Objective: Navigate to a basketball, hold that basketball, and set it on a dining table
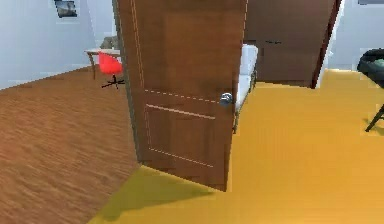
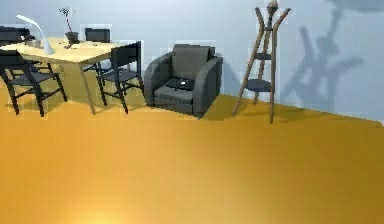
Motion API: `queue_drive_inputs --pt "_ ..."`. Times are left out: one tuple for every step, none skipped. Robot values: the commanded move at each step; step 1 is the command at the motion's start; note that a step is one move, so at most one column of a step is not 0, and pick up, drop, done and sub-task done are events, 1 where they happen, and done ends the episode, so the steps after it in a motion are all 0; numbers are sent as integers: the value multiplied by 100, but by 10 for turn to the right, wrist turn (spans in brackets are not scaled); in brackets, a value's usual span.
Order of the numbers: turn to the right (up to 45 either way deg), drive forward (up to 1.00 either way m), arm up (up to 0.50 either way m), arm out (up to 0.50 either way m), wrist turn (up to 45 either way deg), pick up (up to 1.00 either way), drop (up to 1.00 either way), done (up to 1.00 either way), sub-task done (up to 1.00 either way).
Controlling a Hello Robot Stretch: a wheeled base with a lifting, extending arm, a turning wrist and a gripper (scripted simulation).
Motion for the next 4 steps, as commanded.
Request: queue_drive_inputs --pt "-90 0 0 0 0 0 0 0 0" --pt "0 35 0 0 0 0 0 0 0" --pt "-450 0 0 0 0 0 0 0 0" --pt "-120 0 0 0 0 0 0 0 0"
